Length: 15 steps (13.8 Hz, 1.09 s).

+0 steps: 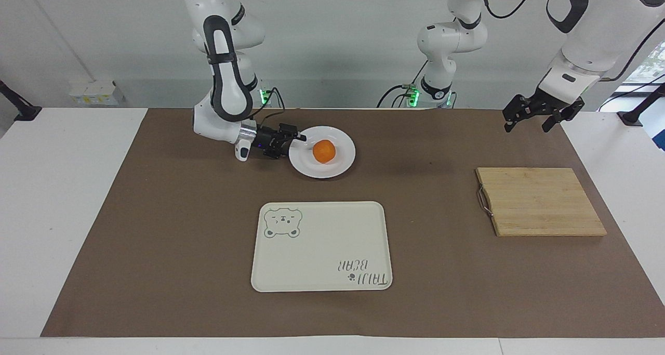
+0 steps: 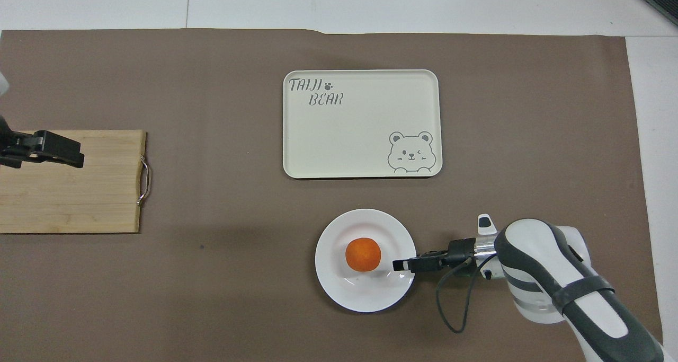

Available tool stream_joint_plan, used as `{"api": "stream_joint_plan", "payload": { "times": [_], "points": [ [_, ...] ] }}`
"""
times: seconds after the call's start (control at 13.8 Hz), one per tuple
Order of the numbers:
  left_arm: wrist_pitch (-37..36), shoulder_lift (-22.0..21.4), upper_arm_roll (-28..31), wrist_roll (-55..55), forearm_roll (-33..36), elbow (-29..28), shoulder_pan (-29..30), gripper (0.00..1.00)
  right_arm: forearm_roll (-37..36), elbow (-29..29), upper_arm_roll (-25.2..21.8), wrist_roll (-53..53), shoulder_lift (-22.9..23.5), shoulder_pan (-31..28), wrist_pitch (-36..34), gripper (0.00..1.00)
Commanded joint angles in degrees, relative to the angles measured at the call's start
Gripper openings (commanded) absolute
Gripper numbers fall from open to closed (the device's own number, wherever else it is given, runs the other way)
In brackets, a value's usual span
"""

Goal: Place orange and plate with both arms
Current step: 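Close the right gripper on the plate rim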

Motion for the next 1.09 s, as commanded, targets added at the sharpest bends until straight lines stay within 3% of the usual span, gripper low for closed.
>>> {"api": "stream_joint_plan", "payload": {
  "times": [0.0, 0.15, 0.44, 0.65, 0.73, 1.02],
  "points": [
    [-2.10, 0.72, 2.32, 0.17, -0.07, 1.67, -3.36, 1.00, 2.07, -1.62, 0.09, -1.17, -1.05, 1.18, 1.66, 1.00],
    [-1.40, 0.38, 6.81, 0.17, -0.16, 1.41, -7.60, 1.00, 2.07, -1.62, 0.09, -1.00, -1.05, 1.28, 2.45, 0.64],
    [-0.87, -0.33, 6.82, 0.35, -0.25, 0.70, -7.43, 1.00, 2.07, -1.62, 0.00, -0.21, -1.05, 1.37, 2.54, 0.37],
    [-0.96, -0.33, 7.09, 0.35, -0.16, 0.62, -6.90, 1.00, 2.07, -1.62, 0.08, -0.21, -1.05, 1.37, 2.63, 0.04],
    [-0.96, -0.33, 7.09, 0.35, -0.16, 0.62, -6.99, 1.00, 2.07, -1.54, 0.09, -0.21, -0.96, 1.37, 2.63, 0.00],
    [-0.96, -0.33, 7.09, 0.35, -0.16, 0.62, -6.99, 1.00, 2.24, -1.01, 0.09, -0.21, -0.61, 1.37, 2.19, 0.00]
  ]
}}
